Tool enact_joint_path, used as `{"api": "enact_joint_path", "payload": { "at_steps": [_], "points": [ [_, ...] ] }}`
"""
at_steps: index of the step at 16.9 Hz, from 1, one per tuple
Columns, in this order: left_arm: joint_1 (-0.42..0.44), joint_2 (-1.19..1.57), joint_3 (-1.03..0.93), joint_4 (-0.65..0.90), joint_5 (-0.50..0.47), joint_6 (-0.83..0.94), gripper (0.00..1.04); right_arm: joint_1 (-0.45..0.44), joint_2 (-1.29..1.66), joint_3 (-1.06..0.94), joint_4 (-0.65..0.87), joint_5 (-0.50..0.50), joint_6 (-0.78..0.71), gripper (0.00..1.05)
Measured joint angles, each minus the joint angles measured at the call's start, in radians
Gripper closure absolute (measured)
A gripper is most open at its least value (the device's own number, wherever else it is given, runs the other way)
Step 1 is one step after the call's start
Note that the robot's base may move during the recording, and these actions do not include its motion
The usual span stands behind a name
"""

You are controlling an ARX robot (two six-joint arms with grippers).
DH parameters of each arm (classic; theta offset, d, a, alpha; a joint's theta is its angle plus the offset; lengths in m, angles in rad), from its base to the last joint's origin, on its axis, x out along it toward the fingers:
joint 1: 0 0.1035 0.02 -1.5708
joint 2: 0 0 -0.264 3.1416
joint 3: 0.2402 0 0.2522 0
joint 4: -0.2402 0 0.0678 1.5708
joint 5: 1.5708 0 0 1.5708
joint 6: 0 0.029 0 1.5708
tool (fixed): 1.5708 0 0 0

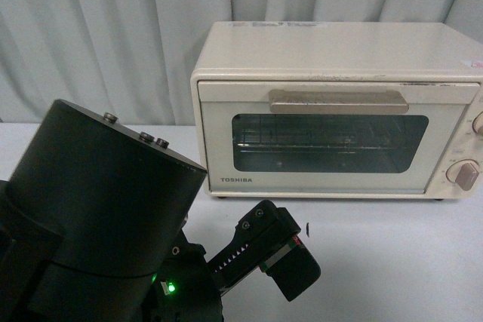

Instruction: Open oven

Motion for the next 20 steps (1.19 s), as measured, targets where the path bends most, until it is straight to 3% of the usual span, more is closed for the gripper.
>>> {"api": "enact_joint_path", "payload": {
  "at_steps": [7,20],
  "points": [
    [0.053,0.094,0.003,0.052,-0.089,-0.079,0.07,0.000,0.000,0.000,0.000,0.000,0.000,0.06],
    [0.032,0.137,0.010,0.063,-0.110,-0.120,0.07,0.000,0.000,0.000,0.000,0.000,0.000,0.06]
  ]
}}
